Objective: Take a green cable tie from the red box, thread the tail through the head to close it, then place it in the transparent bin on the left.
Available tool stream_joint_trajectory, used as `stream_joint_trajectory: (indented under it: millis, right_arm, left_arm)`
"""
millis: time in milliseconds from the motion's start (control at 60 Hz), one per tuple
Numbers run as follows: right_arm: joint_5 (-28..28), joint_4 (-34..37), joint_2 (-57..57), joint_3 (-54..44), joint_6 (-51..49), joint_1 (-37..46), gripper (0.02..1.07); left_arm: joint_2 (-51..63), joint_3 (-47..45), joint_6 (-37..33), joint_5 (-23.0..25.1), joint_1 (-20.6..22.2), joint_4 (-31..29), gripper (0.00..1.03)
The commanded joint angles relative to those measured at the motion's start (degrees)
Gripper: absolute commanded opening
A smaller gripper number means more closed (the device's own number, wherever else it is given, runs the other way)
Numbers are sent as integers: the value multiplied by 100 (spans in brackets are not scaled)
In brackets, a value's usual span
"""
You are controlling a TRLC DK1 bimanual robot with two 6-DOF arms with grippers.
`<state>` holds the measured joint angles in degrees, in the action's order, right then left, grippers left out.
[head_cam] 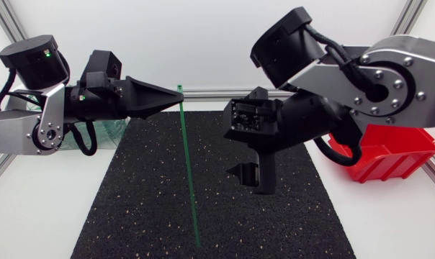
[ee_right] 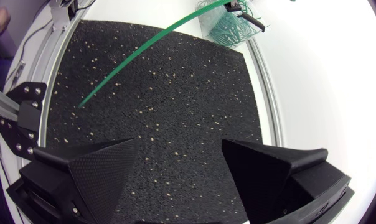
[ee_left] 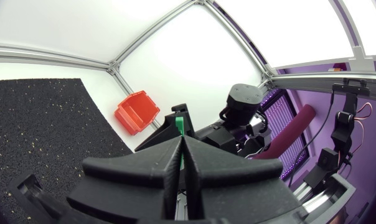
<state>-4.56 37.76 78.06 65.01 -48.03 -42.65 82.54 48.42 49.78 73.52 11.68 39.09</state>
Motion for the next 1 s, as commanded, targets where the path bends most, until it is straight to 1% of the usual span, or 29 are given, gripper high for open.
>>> stream_joint_trajectory:
  millis: [0,50,183,250,283,450,517,567,667,783,817,867,900,983]
  right_arm:
    - [385,39,130,143,-330,-191,103]
    - [711,56,122,108,-356,-384,103]
    - [755,127,51,126,-365,-727,102]
    - [1308,-40,183,64,-400,-894,102]
    - [1598,-120,253,-6,-576,-999,102]
    - [2328,-49,614,-50,-822,-1149,102]
    - [2785,-269,684,-94,-875,-1193,102]
    - [2881,-313,684,-129,-963,-1228,102]
    - [2881,188,675,-103,-1050,-1298,102]
    - [3128,127,798,-120,-655,-1421,102]
    - [3259,-49,807,-164,-602,-1448,102]
    - [3321,-612,710,-375,-655,-1456,102]
    - [3321,-1227,561,-630,-804,-1456,102]
    - [3321,-2730,130,-1430,-1551,-1448,102]
  left_arm:
    - [139,176,225,102,-52,64,4]
    - [183,185,225,102,-52,64,4]
    - [254,203,225,102,-61,72,4]
    - [262,211,225,102,-78,81,4]
    - [262,211,225,102,-78,81,4]
    - [297,203,225,102,-96,81,4]
    - [315,203,216,93,-96,81,4]
    - [315,194,208,93,-96,90,4]
    - [315,185,208,93,-96,99,4]
    - [306,123,190,93,-96,99,4]
    - [306,106,181,93,-96,99,4]
    - [297,36,102,93,-78,107,4]
    - [297,-26,5,93,-52,116,4]
    - [297,-131,-232,93,-8,116,4]
